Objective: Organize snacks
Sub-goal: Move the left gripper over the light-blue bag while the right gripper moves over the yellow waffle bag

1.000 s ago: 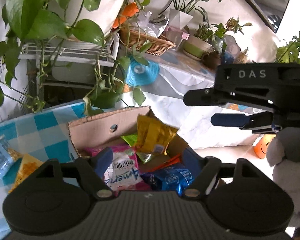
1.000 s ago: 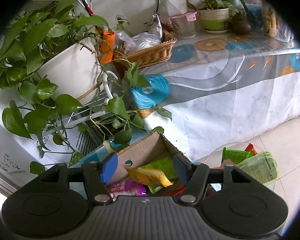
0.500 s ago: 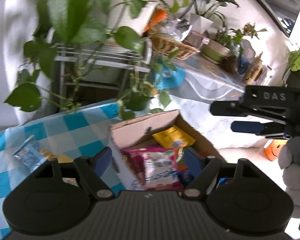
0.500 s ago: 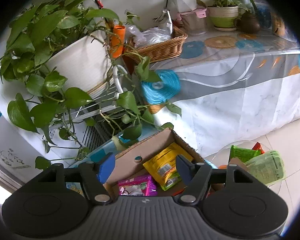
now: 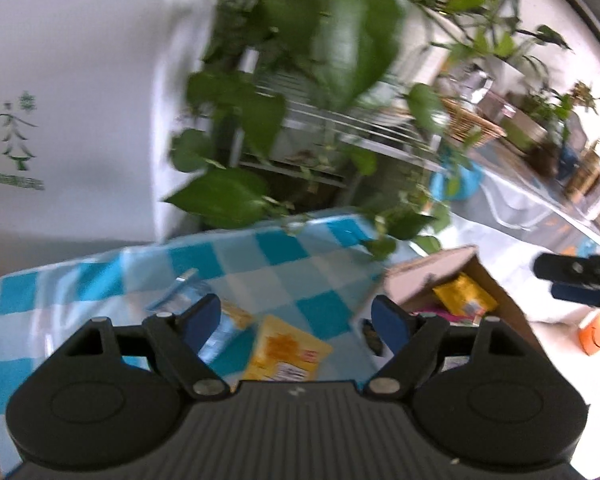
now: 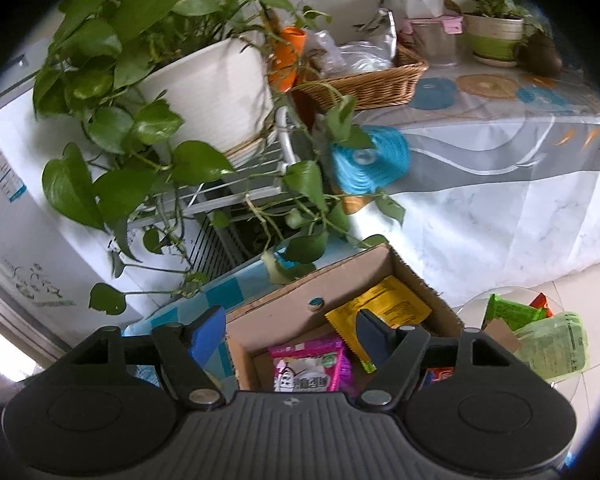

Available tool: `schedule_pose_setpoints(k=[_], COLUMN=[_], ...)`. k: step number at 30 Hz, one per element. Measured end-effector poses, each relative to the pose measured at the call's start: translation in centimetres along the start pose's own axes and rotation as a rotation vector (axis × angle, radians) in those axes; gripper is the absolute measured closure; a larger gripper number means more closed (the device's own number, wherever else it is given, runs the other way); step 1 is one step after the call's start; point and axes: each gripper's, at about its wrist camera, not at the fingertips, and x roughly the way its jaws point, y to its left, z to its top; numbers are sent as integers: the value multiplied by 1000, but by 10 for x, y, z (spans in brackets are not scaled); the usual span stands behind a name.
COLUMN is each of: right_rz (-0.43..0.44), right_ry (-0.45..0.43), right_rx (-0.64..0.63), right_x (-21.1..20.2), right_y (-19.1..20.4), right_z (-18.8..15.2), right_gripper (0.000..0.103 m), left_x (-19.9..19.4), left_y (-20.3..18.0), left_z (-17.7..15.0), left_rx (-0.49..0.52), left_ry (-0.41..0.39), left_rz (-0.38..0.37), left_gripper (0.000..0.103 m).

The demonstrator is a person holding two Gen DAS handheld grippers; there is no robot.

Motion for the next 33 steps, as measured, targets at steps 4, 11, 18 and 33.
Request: schedule_pose_setpoints(k=[4,11,18,33], right_rz=[18,56,113,188], right_ry=[11,40,95,239], right_rx=[-27,-89,-172,-294], right_x=[3,13,28,58], right_y=[9,33,63,107], right_z=[-3,-10,-25,-62], right_gripper=[25,25,25,25], left_x=[6,28,55,106], left_y=[18,43,57,69], left_z=[4,4,5,7], left_rx=[-22,-88,-125,-159], left_ry=[6,40,65,140], left_rz=[39,110,175,185], left_gripper=[21,20,20,20])
